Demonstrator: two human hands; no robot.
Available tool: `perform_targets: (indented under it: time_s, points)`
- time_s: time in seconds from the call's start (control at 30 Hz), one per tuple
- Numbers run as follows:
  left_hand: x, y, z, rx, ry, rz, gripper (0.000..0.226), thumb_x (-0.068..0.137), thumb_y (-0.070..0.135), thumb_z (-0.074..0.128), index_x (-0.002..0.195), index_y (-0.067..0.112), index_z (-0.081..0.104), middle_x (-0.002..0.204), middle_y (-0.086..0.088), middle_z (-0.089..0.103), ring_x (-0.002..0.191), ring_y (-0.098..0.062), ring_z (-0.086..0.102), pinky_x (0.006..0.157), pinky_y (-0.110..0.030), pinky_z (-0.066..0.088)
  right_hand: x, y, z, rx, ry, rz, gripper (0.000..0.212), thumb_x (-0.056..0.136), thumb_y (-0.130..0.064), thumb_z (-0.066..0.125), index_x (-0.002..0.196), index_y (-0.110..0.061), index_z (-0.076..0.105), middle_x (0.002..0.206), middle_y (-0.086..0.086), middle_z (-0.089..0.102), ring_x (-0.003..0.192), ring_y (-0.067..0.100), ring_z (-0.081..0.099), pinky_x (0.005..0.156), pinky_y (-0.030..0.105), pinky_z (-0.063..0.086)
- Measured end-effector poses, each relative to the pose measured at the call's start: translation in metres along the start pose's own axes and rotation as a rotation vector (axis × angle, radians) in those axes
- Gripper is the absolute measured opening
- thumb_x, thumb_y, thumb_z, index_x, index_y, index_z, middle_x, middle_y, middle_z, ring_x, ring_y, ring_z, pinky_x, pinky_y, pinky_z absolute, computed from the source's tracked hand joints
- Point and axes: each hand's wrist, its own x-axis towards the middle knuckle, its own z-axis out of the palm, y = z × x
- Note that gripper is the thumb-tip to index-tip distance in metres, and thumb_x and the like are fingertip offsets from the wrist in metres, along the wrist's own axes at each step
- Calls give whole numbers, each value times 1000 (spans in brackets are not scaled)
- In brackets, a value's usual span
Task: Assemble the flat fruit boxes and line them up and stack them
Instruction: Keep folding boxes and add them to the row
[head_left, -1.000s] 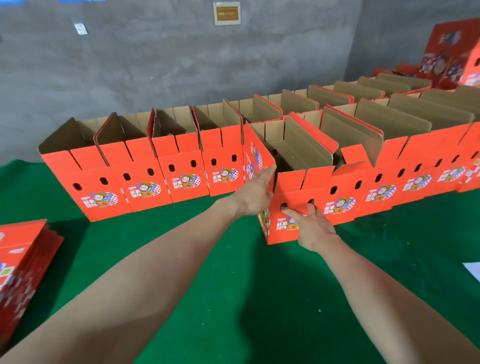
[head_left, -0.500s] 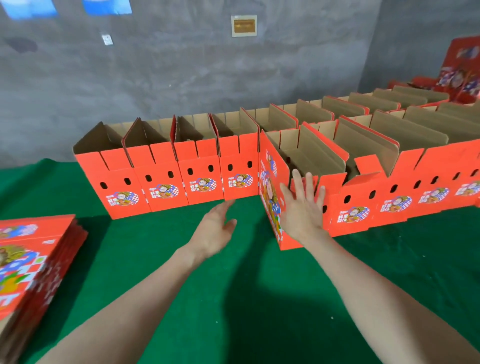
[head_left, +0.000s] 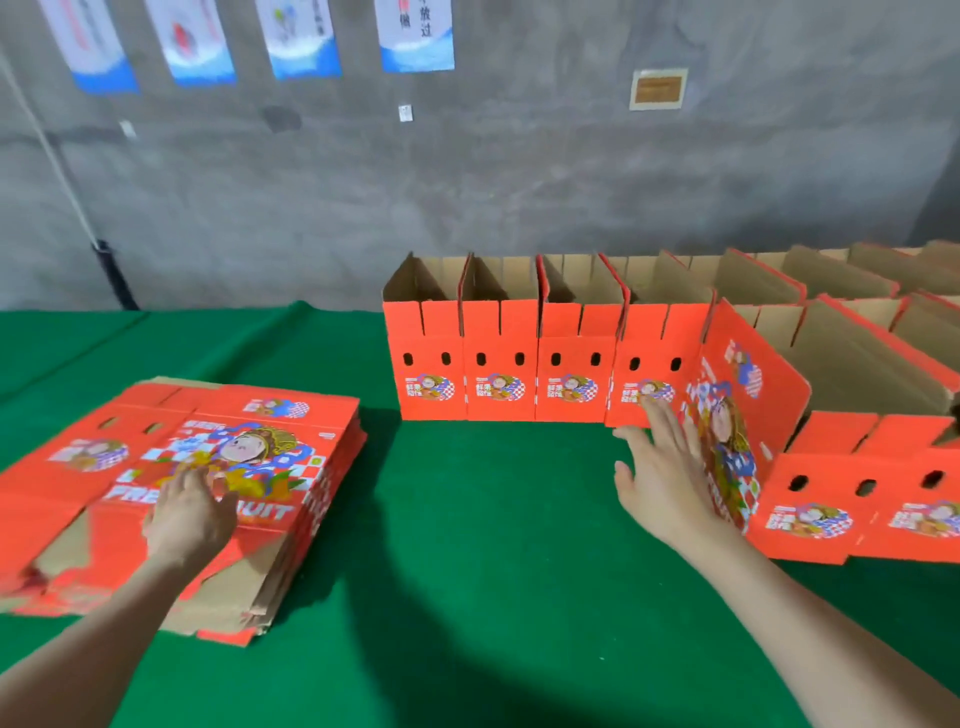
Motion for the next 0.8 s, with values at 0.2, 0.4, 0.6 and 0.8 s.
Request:
perform_targets:
  time_s: [0.2, 0.4, 0.6, 0.8]
  points:
    - [32, -59, 0, 355, -296, 65, 66, 98, 46, 38, 152, 22, 8, 161, 0, -1, 148, -23, -2, 115, -53, 11, -6, -64, 23, 18, -174, -16, 43, 97, -27, 46, 139, -22, 40, 158, 5, 17, 147, 20, 9, 117, 35, -8]
    - [-12, -58, 45, 241, -277, 208, 62, 96, 55, 32, 151, 30, 16, 160, 9, 8, 147, -17, 4, 115, -43, 10, -25, -131, 71, 72, -348, -32, 46, 96, -30, 47, 140, -21, 37, 151, 0, 31, 141, 15, 23, 119, 30, 3]
    - [-31, -53, 46, 168, -187, 300, 56, 93, 55, 41, 144, 34, 33, 150, 3, 31, 139, -22, 25, 114, -45, 15, -41, -201, 114, 250, -592, 21, 52, 97, -30, 49, 144, -13, 33, 147, 3, 40, 136, 19, 36, 113, 28, 24]
    - [-28, -60, 46, 211, -396, 307, 65, 96, 57, 29, 152, 31, 11, 161, 7, -1, 148, -23, -7, 117, -47, 0, -35, -267, 124, 828, -782, 418, 42, 101, -27, 43, 135, -3, 43, 134, 8, 56, 118, 20, 56, 99, 30, 41]
